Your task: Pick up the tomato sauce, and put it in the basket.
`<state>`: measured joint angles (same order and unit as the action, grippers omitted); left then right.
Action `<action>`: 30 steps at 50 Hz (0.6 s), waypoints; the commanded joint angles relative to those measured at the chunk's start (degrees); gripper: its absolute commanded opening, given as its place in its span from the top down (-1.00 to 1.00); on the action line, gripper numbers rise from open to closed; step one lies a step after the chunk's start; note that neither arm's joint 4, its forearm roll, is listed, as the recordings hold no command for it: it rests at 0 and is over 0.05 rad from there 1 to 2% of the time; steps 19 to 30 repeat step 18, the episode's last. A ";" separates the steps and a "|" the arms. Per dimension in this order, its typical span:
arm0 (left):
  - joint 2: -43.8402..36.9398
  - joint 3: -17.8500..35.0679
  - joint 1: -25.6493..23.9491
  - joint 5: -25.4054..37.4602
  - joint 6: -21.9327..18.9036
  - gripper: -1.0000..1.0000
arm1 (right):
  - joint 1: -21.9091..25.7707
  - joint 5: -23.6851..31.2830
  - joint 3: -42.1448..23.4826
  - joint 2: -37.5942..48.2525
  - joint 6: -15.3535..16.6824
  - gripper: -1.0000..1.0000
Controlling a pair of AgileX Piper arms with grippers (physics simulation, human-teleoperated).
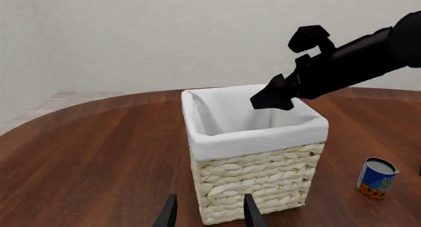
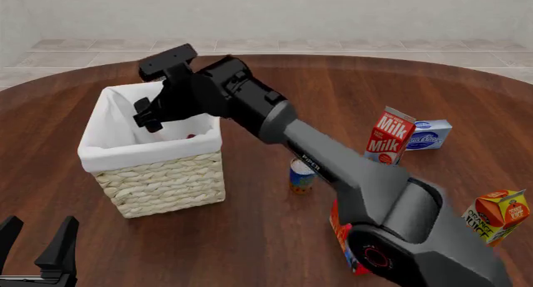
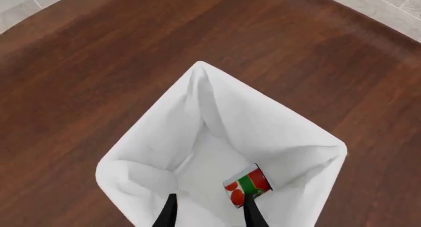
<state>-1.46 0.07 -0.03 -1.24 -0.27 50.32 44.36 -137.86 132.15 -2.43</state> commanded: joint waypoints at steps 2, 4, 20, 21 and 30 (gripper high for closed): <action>0.02 0.00 -0.01 0.01 -0.01 -1.00 | 0.97 -4.51 12.34 -10.46 0.35 -1.00; 0.01 0.00 -0.01 0.01 0.00 -1.00 | 1.18 -5.12 14.32 -12.32 0.42 -1.00; 0.02 0.00 0.00 0.01 -0.01 -1.00 | 1.44 -10.30 28.28 -24.02 1.21 -1.00; 0.02 0.00 0.00 0.01 -0.01 -1.00 | 1.44 -10.30 28.28 -24.02 1.21 -1.00; 0.02 0.00 0.00 0.01 -0.01 -1.00 | 1.44 -10.30 28.28 -24.02 1.21 -1.00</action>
